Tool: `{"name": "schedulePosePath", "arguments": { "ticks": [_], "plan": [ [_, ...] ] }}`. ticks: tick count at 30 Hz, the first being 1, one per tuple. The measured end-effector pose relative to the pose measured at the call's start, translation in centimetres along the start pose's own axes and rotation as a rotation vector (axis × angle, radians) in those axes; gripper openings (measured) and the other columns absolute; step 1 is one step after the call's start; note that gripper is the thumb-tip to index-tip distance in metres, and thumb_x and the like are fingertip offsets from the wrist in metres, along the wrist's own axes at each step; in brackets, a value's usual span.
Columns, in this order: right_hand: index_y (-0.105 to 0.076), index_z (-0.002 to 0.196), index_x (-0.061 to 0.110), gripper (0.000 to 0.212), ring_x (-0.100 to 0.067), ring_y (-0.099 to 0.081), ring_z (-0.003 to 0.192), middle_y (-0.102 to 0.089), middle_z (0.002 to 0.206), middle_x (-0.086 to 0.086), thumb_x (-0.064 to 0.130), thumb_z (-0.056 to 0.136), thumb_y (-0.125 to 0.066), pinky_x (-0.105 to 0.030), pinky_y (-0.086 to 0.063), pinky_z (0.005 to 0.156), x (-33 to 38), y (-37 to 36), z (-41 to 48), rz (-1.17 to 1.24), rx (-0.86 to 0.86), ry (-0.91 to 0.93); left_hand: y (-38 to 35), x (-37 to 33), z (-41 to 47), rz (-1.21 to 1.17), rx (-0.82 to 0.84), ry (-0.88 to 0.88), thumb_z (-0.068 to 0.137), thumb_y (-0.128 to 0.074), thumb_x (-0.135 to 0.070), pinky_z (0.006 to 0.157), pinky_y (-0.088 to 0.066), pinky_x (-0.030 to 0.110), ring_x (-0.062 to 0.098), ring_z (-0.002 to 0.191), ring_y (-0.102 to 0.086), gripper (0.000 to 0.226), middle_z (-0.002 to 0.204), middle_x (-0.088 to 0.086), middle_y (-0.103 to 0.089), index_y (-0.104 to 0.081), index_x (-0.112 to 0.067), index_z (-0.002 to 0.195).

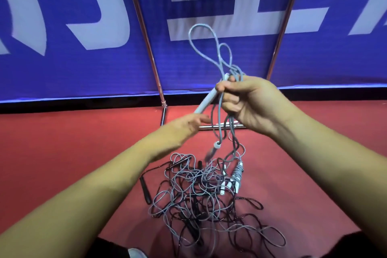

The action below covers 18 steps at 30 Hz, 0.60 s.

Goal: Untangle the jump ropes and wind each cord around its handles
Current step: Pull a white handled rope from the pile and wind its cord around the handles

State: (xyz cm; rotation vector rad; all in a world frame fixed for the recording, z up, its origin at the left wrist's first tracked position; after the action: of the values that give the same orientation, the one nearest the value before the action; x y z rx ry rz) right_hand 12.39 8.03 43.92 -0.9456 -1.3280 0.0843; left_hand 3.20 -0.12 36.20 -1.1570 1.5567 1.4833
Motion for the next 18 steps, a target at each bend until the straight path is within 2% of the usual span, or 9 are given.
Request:
{"name": "schedulePosePath", "arguments": {
  "ticks": [2, 4, 7, 9, 11, 13, 14, 16, 18],
  "plan": [
    [-0.042, 0.073, 0.01, 0.027, -0.008, -0.032, 0.044, -0.055, 0.067, -0.008, -0.008, 0.093, -0.037, -0.016, -0.025, 0.039, 0.6, 0.0, 0.1, 0.083, -0.003, 0.0, -2.4, 1.1, -0.1, 0.172, 0.133, 0.047, 0.07, -0.064, -0.076, 0.111, -0.032, 0.016, -0.013, 0.126, -0.044, 0.064, 0.137, -0.028, -0.049, -0.052, -0.049, 0.127],
    [-0.042, 0.073, 0.011, 0.027, -0.008, -0.031, 0.045, -0.055, 0.069, -0.008, -0.007, 0.093, -0.037, -0.016, -0.025, 0.041, 0.6, 0.0, 0.1, 0.114, -0.004, -0.006, -4.2, 2.1, 0.2, 0.147, 0.182, 0.097, 0.08, -0.076, -0.045, 0.115, -0.031, 0.023, -0.007, 0.132, -0.04, 0.068, 0.146, -0.023, -0.042, -0.047, -0.034, 0.14],
    [-0.044, 0.074, 0.01, 0.025, -0.008, -0.032, 0.045, -0.057, 0.069, -0.008, -0.006, 0.093, -0.039, -0.016, -0.025, 0.041, 0.3, 0.4, 0.3, 0.105, -0.028, -0.009, -5.8, 1.8, 0.7, 0.033, 0.194, 0.058, 0.089, -0.07, -0.012, 0.11, -0.036, 0.022, -0.003, 0.122, -0.051, 0.048, 0.134, -0.01, -0.054, -0.05, -0.012, 0.134],
    [-0.044, 0.077, 0.009, 0.022, -0.008, -0.032, 0.046, -0.057, 0.071, -0.008, -0.006, 0.092, -0.039, -0.016, -0.026, 0.042, 0.7, 0.9, 0.4, 0.113, -0.047, 0.009, -6.5, 1.4, 0.5, -0.126, 0.227, 0.074, 0.093, -0.061, 0.0, 0.107, -0.042, 0.025, 0.007, 0.115, -0.058, 0.037, 0.123, 0.0, -0.06, -0.048, -0.008, 0.127],
    [-0.044, 0.081, 0.009, 0.019, -0.008, -0.032, 0.046, -0.056, 0.071, -0.008, -0.006, 0.092, -0.039, -0.017, -0.025, 0.043, 1.4, 1.4, 0.4, 0.124, -0.066, 0.041, -6.9, 0.7, 0.2, -0.212, 0.273, 0.067, 0.095, -0.055, 0.004, 0.104, -0.046, 0.034, 0.028, 0.116, -0.059, 0.036, 0.119, 0.013, -0.061, -0.043, -0.007, 0.127],
    [-0.047, 0.08, 0.005, 0.019, -0.007, -0.033, 0.045, -0.057, 0.069, -0.007, -0.005, 0.093, -0.039, -0.016, -0.024, 0.042, 2.4, 2.3, 0.2, 0.091, -0.109, 0.078, -6.6, 0.1, 0.0, -0.232, 0.273, 0.049, 0.095, -0.054, 0.002, 0.094, -0.05, 0.046, 0.039, 0.107, -0.063, 0.034, 0.113, 0.028, -0.061, -0.039, -0.008, 0.123],
    [-0.051, 0.078, 0.002, 0.02, -0.007, -0.033, 0.045, -0.057, 0.068, -0.008, -0.005, 0.094, -0.039, -0.016, -0.024, 0.042, 3.0, 3.0, 0.1, 0.04, -0.14, 0.099, -6.3, -0.1, 0.0, -0.215, 0.252, 0.049, 0.094, -0.056, -0.002, 0.081, -0.052, 0.049, 0.038, 0.091, -0.068, 0.035, 0.108, 0.032, -0.061, -0.037, -0.013, 0.122],
    [-0.051, 0.076, 0.0, 0.022, -0.009, -0.034, 0.044, -0.061, 0.071, -0.016, -0.004, 0.095, -0.04, -0.018, -0.025, 0.041, 4.0, 4.2, -0.1, -0.139, -0.209, 0.145, -5.1, -0.8, 0.0, -0.168, 0.178, 0.037, 0.095, -0.058, -0.005, 0.053, -0.044, 0.034, 0.02, 0.056, -0.062, 0.047, 0.094, 0.03, -0.063, -0.032, -0.024, 0.13],
    [-0.039, 0.076, 0.009, 0.024, -0.012, -0.035, 0.044, -0.066, 0.084, -0.026, -0.007, 0.095, -0.04, -0.021, -0.026, 0.041, 4.8, 5.5, -0.4, -0.324, -0.285, 0.179, -3.9, -1.6, 0.1, -0.129, 0.109, -0.007, 0.096, -0.057, -0.001, 0.047, -0.039, 0.022, 0.009, 0.05, -0.058, 0.066, 0.088, 0.027, -0.064, -0.023, -0.032, 0.143]
  ]
}}
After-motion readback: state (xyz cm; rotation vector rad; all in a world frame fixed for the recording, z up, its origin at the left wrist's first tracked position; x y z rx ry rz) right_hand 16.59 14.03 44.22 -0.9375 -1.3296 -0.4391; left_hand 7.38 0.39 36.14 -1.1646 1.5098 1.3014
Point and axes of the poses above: each hand's wrist, its own z-axis towards the middle knuckle, its own y-axis out of the back of the hand, x = y × z, the point moved 9 cm from there along z, towards the middle knuckle
